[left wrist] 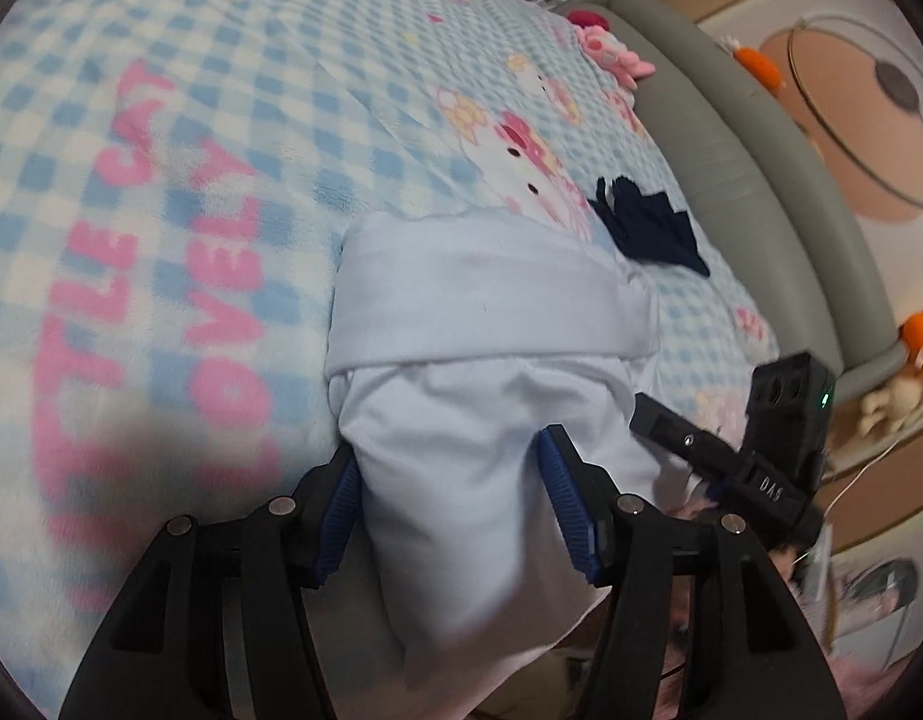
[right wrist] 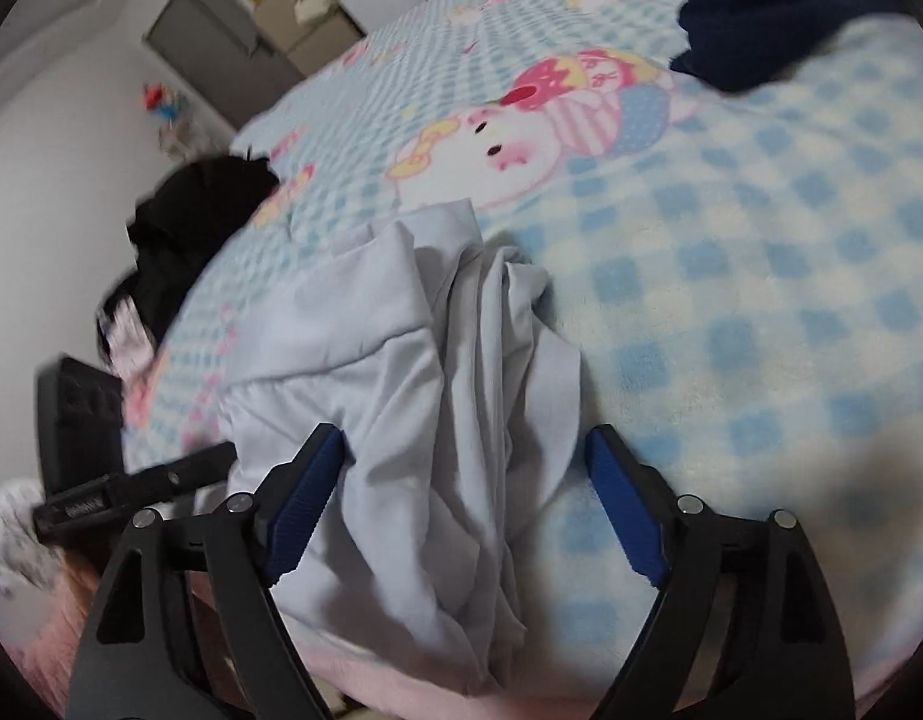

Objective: Fold clothes

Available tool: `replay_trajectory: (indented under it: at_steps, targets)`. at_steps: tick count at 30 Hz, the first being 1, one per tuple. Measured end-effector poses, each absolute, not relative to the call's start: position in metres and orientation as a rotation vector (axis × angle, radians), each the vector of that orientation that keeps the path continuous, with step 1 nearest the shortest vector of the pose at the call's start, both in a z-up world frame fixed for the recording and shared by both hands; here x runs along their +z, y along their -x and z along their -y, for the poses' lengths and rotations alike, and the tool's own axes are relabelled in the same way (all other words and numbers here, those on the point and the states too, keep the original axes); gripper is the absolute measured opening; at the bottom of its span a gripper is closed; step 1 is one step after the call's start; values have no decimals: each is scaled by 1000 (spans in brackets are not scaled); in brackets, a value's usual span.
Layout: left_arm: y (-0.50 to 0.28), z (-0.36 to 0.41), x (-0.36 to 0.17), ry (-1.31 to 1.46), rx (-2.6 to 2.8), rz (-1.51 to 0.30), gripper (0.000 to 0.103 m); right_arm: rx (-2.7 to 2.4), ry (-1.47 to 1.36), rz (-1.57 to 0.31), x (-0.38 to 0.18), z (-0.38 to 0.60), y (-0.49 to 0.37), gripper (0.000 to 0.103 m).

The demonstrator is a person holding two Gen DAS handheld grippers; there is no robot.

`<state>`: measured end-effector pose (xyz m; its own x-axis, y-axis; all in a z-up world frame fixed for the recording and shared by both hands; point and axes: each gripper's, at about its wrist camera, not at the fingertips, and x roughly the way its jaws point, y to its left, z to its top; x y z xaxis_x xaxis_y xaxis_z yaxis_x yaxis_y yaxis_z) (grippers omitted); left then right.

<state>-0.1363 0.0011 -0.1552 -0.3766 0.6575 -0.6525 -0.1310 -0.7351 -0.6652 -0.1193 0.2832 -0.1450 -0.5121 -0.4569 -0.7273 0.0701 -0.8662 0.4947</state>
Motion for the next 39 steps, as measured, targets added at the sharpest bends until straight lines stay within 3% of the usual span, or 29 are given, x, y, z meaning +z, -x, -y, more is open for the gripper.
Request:
replay_trajectory:
  at_steps: [2,6,8,9,10,12,17,20,28,31,32,34,39]
  targets:
    - [135,-9,-144,1339,2180,649,40,-2397,-1308,586,-139,-279,117,46]
    - [139,-16,-143,1361,2163,606,43,-2398,-1295,533,-128,-275,114,42]
    - [148,-13,-159,1424,2119,671,46,-2350,-1351,583,-142,-278,123,67]
    - [149,-11,-161,1423,2111,720,44,-2327,-1369,625,-151,-281,127,67]
    - [147,-13,-156,1406,2126,719,40,-2308,-1380,660,-156,-283,130,63]
    - [140,-21,-138,1367,2184,640,35,-2318,-1333,661,-146,-281,128,41]
    - [143,-40,-98,1277,2175,619,29,-2356,-1189,748,-106,-302,124,28]
    - [159,-72,-70,1199,2142,576,29,-2399,-1088,825,-74,-335,127,28]
    - [263,-207,-16,1041,2097,503,29,-2663,-1047,659,11,-446,189,31]
    - [302,-257,-6,1038,2117,481,33,-2755,-1052,602,35,-489,219,42]
    - [314,-270,-10,1043,2139,475,34,-2774,-1036,612,37,-505,231,54]
    - [336,-292,-26,1065,2184,446,34,-2817,-1012,632,37,-535,255,66]
    - [372,-323,-98,1413,2222,300,41,-2960,-1362,502,-15,-578,295,62]
